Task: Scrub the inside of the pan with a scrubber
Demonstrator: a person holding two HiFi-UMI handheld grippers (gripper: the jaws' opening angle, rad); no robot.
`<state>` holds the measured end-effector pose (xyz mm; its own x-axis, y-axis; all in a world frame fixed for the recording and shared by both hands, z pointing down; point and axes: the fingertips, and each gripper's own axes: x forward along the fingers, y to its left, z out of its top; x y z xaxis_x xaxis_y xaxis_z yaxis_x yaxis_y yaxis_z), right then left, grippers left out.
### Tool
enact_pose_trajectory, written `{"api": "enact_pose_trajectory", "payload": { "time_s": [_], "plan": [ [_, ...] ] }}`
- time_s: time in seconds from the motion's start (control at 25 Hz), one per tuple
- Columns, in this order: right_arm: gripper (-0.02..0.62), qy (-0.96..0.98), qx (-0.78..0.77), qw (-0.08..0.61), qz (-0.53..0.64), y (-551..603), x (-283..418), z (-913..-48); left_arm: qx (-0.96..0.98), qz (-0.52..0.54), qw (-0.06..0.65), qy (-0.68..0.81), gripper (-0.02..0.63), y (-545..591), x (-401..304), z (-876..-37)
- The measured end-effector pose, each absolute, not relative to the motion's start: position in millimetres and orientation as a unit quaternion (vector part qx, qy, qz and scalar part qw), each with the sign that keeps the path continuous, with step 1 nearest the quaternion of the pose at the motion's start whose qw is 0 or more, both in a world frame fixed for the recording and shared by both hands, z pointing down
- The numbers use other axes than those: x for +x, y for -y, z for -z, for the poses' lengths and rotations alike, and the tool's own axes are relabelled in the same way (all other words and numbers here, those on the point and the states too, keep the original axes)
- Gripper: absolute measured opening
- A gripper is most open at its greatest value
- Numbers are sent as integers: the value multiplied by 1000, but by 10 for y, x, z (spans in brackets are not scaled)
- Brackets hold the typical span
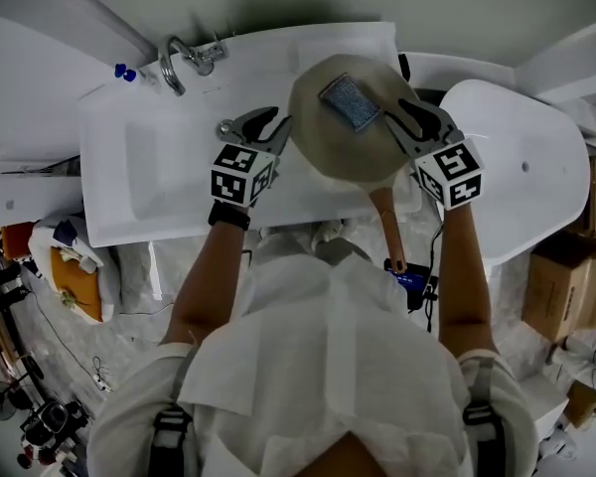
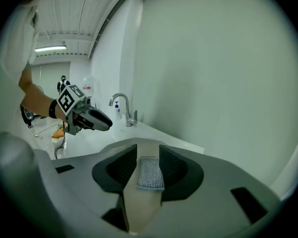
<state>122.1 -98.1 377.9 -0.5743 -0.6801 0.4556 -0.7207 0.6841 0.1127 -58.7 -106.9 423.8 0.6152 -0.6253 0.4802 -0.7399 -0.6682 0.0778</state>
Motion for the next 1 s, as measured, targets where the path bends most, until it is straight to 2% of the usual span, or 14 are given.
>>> {"api": "enact_pose_trajectory", "payload": {
  "time_s": [0.16, 0.48, 1.0],
  "plan": [
    [160, 891, 366, 262, -63, 1109, 1015, -3979, 885, -241, 160, 364, 143, 1158, -539, -4474],
    [163, 878, 311, 351, -95, 1280, 691, -4538, 860, -298, 186, 371, 173, 1272, -533, -4848],
    [163, 839, 291, 443, -124, 1585, 528, -5342, 822, -355, 227, 384, 169, 1486, -501, -5151]
  ]
}}
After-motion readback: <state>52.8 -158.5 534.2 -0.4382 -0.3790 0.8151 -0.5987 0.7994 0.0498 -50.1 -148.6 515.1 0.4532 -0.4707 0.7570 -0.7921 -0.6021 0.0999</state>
